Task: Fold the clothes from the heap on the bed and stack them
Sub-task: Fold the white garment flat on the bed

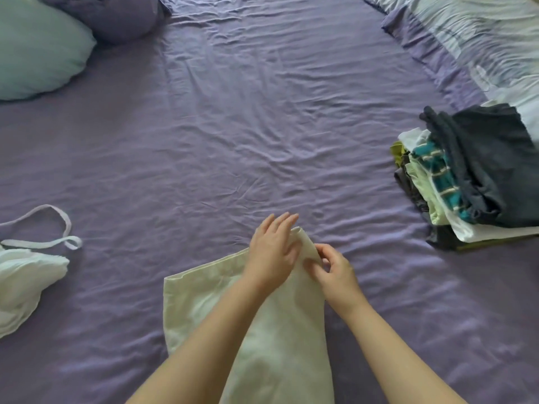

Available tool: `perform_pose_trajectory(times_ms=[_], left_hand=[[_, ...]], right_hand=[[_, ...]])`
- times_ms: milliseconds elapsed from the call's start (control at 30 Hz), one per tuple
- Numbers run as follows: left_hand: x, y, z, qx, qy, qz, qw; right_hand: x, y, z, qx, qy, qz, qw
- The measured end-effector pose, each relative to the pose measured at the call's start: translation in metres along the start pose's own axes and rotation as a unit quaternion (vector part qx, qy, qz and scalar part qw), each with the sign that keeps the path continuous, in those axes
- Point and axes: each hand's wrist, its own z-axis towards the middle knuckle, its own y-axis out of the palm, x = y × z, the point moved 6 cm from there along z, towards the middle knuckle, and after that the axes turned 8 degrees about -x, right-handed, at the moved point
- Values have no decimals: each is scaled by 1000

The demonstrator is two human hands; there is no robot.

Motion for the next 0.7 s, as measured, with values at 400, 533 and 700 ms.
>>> perform_pose_trajectory(times_ms=[400,533,700], left_hand=[[10,-17,-2,-123,83,28,989],[16,-30,-10,-67,113,48,990],[1,-36,-24,-50,77,44,995]], right_hand=[[-6,-13,-12,-40,-73,-95,992],[12,-5,-10,-149,9,-147,978],[7,-14,-18,-133,-34,-164,977]])
